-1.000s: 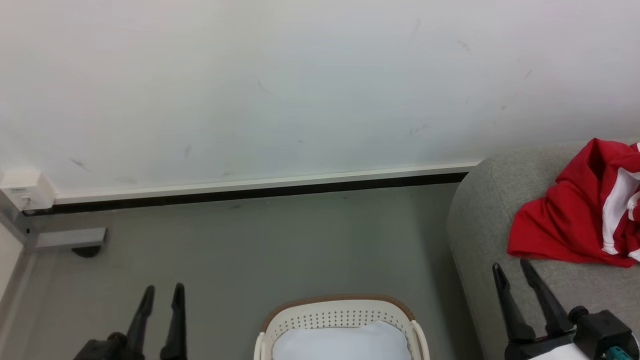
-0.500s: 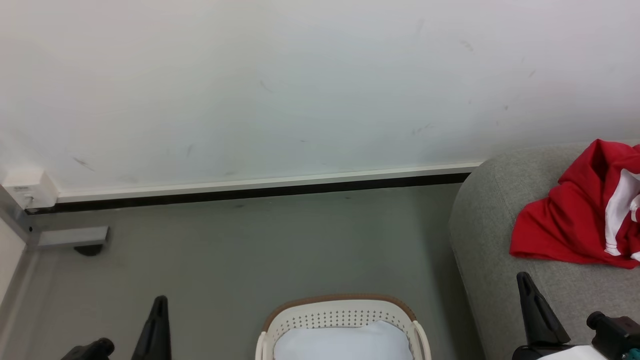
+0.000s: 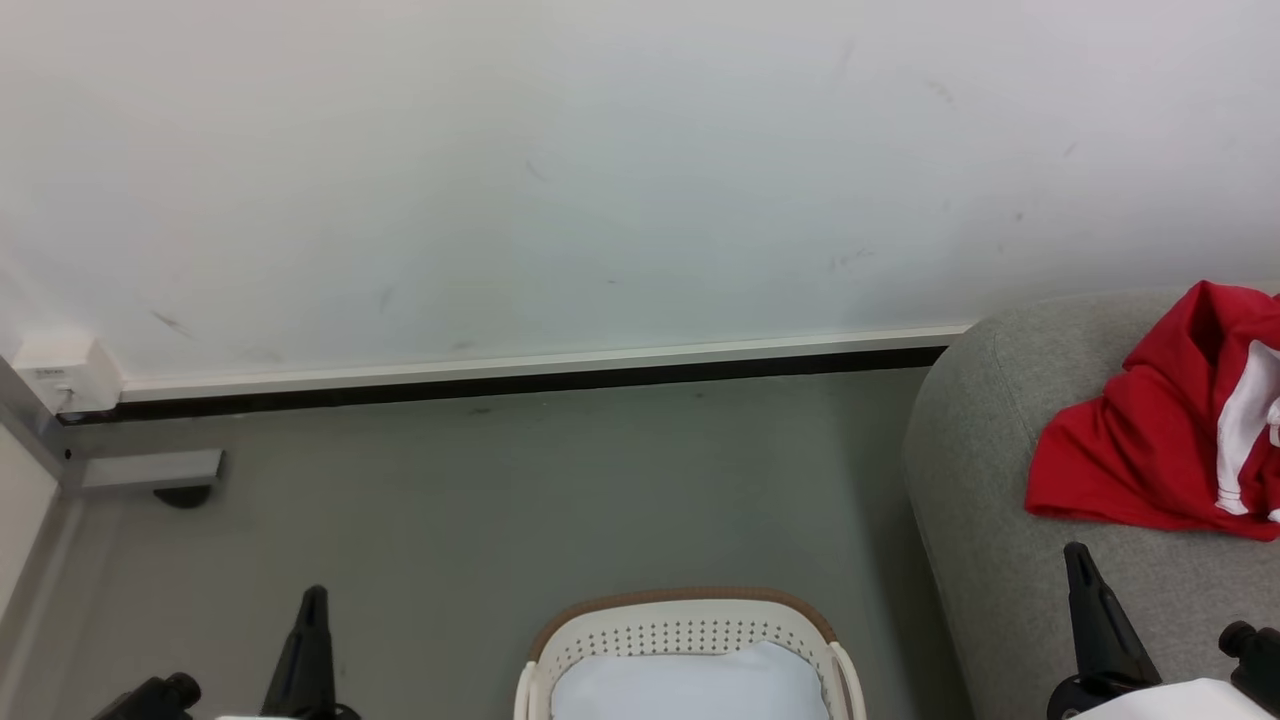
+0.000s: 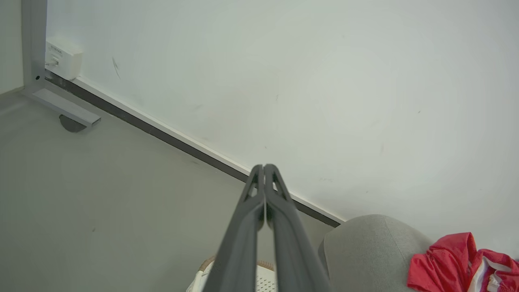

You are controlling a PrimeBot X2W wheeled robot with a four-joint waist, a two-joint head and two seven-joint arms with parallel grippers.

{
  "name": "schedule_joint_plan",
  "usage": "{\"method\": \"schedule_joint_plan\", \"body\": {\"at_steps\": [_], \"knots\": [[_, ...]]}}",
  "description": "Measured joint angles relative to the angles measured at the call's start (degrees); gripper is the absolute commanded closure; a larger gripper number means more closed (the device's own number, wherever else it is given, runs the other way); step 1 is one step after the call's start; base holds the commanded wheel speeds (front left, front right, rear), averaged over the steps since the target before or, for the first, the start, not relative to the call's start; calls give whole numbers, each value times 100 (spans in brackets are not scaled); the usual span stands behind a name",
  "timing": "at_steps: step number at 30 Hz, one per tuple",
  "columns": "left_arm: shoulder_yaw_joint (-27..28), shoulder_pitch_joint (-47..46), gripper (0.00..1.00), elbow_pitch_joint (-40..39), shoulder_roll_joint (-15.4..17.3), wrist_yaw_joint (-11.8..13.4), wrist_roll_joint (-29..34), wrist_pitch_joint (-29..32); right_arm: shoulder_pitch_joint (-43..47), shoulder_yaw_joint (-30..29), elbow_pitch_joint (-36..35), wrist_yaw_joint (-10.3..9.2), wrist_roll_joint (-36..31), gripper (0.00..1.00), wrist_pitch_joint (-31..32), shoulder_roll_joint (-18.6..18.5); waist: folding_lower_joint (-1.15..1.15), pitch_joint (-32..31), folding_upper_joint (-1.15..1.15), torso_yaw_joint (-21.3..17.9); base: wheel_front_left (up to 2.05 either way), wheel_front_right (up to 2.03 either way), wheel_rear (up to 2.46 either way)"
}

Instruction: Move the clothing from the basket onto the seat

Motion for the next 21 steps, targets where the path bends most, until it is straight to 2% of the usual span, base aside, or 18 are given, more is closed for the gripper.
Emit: {"method": "schedule_joint_plan", "body": {"at_steps": [21], "knots": [[73, -193, 100, 99, 3, -43, -1697, 409, -73, -310, 14, 0, 1478, 100, 380, 60, 0, 5, 0, 61, 0, 0, 0]]}}
